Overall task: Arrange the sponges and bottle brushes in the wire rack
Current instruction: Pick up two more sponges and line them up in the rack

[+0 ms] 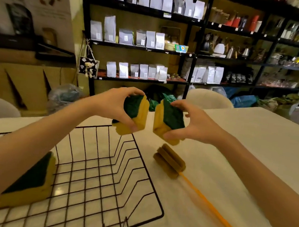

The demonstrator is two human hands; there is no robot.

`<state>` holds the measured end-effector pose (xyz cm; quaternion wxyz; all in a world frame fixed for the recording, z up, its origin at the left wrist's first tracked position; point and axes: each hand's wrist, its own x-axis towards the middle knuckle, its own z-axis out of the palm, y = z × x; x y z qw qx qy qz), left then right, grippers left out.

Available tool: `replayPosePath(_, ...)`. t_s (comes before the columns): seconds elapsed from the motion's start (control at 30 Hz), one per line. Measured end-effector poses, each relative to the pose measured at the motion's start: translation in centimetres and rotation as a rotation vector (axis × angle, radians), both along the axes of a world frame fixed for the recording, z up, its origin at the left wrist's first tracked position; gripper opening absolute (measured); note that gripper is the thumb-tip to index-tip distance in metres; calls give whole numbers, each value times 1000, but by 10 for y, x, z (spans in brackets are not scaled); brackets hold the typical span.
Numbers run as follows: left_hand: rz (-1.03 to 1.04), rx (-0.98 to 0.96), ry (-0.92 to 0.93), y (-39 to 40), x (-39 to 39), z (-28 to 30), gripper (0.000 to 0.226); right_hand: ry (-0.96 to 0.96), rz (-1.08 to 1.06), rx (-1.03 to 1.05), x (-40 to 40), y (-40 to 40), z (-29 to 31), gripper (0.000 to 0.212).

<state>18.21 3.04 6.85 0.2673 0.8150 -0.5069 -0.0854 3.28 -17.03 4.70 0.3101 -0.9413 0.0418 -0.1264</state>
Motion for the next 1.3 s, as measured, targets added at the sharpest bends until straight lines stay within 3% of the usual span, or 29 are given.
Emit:
replayPosePath(0.37,138,2,17,112,-5,-29,92,-7,275,-71,52,94,-7,84)
replayPosePath(0.5,211,-8,28,130,-14,-54,107,47,320,-165,59,113,-16,88)
replayPosePath(0.67,201,-65,-2,132,-19,-67,99,86,325,-289,61,119,-21,92)
replayPosePath(0.9,230,179,-122,125,-27,-81,107,139,368,-503,56,124,-26,87)
replayPosePath(1.07,264,337,-269,120,-34,-86,99,172,383,-651,65,137,-39,89)
replayPosePath(1.3,269,418,-305,119,-39,-95,95,233,415,-706,69,143,-53,88)
